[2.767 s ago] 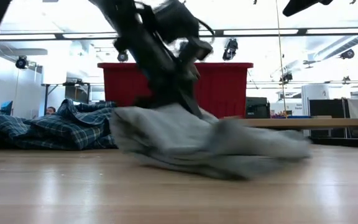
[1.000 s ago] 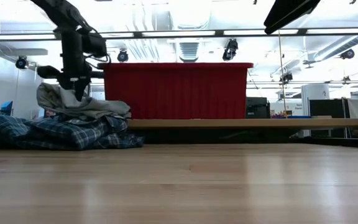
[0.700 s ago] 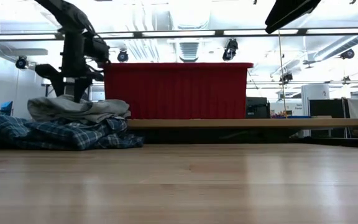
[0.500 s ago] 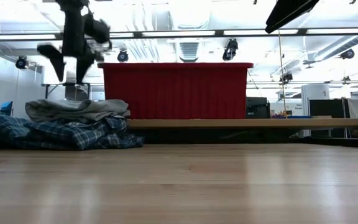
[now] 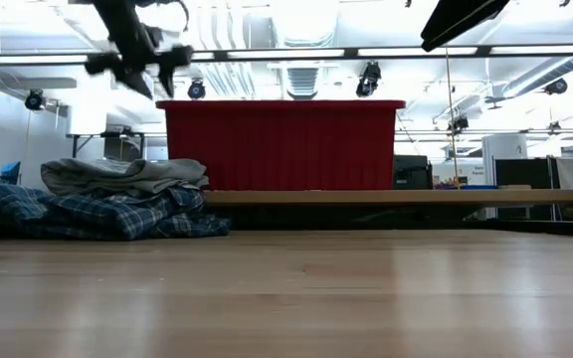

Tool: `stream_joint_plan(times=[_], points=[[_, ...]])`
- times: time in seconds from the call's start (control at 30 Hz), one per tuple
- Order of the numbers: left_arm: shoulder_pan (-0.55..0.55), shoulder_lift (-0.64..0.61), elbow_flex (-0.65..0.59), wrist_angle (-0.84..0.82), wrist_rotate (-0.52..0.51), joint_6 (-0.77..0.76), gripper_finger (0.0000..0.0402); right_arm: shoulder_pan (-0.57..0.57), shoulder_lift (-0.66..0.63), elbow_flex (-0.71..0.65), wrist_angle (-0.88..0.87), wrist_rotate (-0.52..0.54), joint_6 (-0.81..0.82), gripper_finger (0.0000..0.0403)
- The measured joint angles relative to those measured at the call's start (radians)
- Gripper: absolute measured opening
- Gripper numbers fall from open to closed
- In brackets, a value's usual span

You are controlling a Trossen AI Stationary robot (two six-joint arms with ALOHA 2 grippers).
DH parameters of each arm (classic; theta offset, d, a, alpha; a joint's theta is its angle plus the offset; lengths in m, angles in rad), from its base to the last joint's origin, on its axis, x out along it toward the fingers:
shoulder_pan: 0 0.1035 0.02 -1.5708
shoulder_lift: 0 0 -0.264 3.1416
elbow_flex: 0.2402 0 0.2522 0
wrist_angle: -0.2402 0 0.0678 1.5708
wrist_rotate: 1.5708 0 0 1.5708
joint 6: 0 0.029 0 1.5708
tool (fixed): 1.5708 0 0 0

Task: Fold Laundry from Bin
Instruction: Stack the gray shirt on top of the blue patterned long sleeve shirt, then fold the black underwear

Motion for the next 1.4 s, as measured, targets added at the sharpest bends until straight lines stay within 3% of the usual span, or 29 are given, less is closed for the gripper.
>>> stream_joint_plan(times=[0.17,0.3,0.47,0.57,0.73,0.93,1.4], points=[[-0.026,-0.009,-0.257,0.239,-0.121,-0.103,0.0095,-0.002,0.001,0.000,0.006,0.002,0.001,0.0244],[-0.024,0.008,-0.462,0.605,-0.245,-0.070,0.0036,-0.002,0.001,0.000,0.010,0.006,0.036,0.0244],[-0.007,0.160,-0.663,1.217,-0.242,0.161,0.0013,-0.007,0.001,0.000,0.014,0.007,0.071,0.0244],[0.032,0.297,-0.709,1.397,-0.226,0.186,0.0021,-0.009,-0.002,0.000,0.014,0.000,0.106,0.0244],[0.087,0.496,-0.657,1.377,-0.037,0.084,0.0059,-0.018,-0.002,0.015,0.015,-0.005,0.116,0.0244],[0.087,0.594,-0.552,1.255,-0.003,0.070,0.0121,-0.040,-0.003,0.058,0.012,-0.006,0.114,0.0244],[0.097,0.298,-0.464,0.760,0.036,0.064,0.0240,-0.056,-0.003,0.136,-0.021,-0.003,0.026,0.0244]])
